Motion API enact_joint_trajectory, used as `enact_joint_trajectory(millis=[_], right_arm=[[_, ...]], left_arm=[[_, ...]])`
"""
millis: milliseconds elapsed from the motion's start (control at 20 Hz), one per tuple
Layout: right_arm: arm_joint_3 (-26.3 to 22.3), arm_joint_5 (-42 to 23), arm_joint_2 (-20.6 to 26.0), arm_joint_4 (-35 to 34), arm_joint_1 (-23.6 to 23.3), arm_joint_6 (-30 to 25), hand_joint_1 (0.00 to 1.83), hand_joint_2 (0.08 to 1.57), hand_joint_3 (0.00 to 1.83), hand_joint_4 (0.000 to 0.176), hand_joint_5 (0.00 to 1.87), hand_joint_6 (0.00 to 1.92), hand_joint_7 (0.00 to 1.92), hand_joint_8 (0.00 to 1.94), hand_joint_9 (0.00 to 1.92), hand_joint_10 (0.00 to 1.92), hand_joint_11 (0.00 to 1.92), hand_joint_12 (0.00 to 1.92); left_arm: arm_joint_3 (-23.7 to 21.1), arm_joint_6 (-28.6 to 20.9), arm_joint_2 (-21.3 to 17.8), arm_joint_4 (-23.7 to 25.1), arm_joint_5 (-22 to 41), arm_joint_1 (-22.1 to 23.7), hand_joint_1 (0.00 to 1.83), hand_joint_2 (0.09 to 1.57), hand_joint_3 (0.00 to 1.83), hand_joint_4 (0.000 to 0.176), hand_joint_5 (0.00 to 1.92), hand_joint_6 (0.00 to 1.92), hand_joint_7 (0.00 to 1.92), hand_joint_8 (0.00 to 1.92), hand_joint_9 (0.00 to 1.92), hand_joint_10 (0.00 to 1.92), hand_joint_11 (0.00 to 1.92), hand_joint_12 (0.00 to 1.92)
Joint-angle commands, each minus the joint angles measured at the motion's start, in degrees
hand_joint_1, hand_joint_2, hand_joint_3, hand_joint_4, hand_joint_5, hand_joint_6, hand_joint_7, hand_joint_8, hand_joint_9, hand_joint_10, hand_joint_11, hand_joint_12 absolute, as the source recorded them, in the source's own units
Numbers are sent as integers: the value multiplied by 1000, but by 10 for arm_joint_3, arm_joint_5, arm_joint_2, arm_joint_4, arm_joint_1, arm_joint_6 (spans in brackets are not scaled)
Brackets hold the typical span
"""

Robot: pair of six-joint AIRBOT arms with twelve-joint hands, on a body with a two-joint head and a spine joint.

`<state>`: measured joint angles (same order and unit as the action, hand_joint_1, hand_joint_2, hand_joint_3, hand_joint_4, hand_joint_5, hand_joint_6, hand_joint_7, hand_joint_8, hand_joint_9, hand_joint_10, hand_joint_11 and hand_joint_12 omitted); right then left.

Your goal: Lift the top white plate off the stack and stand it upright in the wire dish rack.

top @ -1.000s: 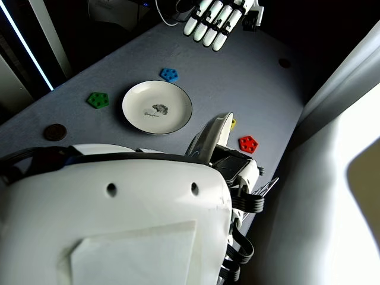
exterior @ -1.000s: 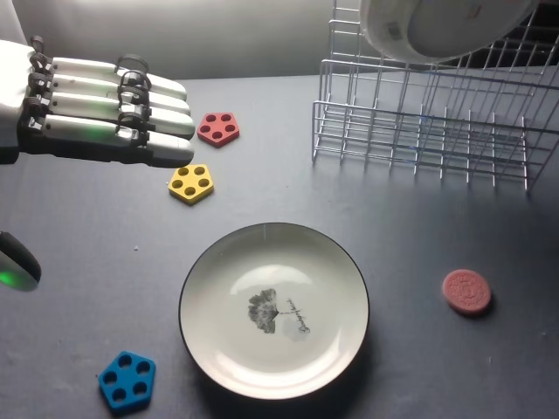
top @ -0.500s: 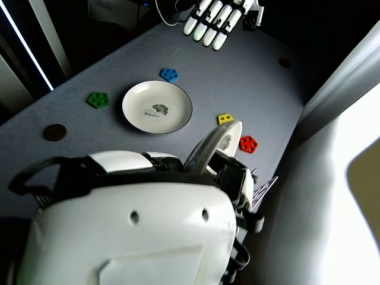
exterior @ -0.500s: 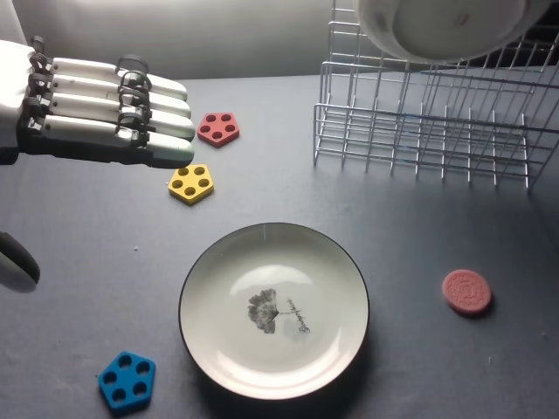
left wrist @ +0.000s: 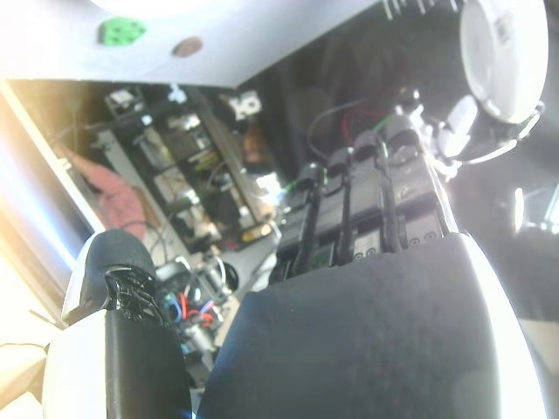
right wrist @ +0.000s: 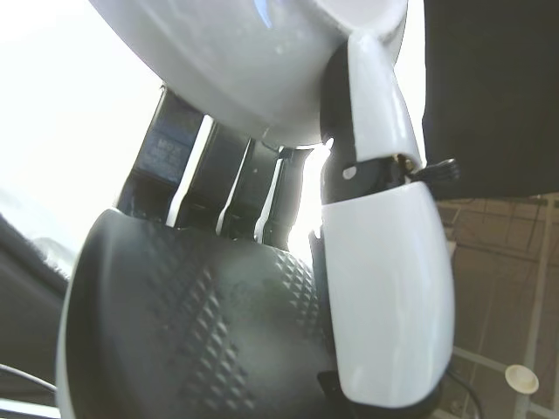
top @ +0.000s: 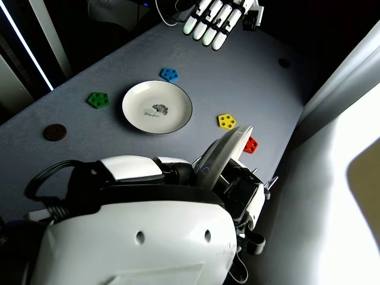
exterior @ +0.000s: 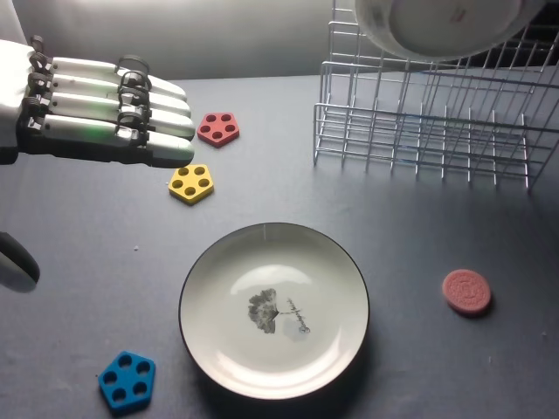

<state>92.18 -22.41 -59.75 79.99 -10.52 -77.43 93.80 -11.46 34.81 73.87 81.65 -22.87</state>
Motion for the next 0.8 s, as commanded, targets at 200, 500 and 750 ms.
enact_joint_trajectory(millis=[200,500,750], right_arm=[[15,-11,1,-32,0,-11,1492,1093,0,0,849,1044,989,721,1097,746,897,1442],[39,-19,-12,-32,10,-11,1486,1122,0,0,779,1164,896,854,1004,891,839,1524],[62,-31,-27,-31,14,-11,1486,1116,0,0,793,1149,914,811,1021,866,851,1504]], left_arm=[[-1,-3,-8,-62,35,12,222,1068,0,0,0,0,6,2,0,0,6,43],[-1,-3,-9,-63,38,12,225,1065,0,0,1,0,7,2,0,0,3,42],[-2,-4,-9,-65,39,12,226,1064,0,0,0,0,12,2,5,1,0,61]])
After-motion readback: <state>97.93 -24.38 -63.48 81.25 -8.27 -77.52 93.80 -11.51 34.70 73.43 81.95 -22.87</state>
